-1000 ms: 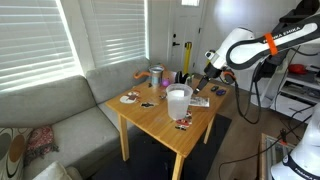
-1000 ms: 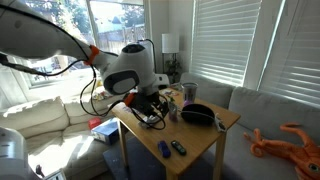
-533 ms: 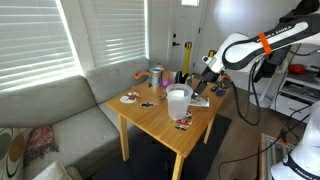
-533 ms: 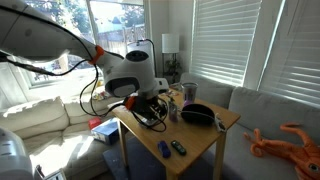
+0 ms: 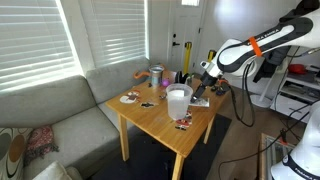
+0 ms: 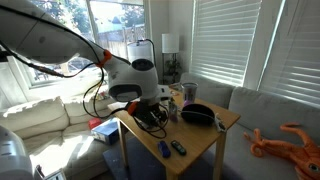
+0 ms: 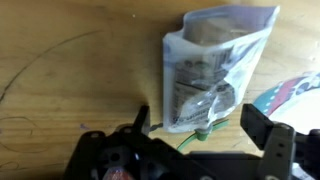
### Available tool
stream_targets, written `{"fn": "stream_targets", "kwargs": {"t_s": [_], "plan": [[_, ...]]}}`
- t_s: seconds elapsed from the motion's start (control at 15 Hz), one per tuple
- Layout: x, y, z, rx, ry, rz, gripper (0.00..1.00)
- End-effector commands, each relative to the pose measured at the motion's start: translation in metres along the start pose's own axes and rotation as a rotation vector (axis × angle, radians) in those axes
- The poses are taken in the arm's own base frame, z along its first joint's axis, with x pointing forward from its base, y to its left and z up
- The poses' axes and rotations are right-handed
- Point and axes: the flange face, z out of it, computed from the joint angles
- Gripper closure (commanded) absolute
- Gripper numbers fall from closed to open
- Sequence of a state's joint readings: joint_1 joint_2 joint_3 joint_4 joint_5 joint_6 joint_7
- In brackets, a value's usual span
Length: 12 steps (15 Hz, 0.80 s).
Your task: Place the two packets on the table upright
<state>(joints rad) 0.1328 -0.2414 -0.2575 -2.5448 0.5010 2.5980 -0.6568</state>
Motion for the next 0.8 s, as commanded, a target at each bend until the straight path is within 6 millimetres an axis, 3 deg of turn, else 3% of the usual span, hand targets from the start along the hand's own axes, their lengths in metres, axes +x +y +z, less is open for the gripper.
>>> {"fn": "stream_targets", "kwargs": {"t_s": [0.0, 0.6, 0.73], "plan": [[0.007, 0.007, 0.006, 0.021, 0.015, 0.010, 0.39], [0.011, 0.013, 0.002, 0.075, 0.038, 0.026, 0.97], [0.010, 0.017, -0.005, 0.106, 0.057, 0.027, 0.95]]}}
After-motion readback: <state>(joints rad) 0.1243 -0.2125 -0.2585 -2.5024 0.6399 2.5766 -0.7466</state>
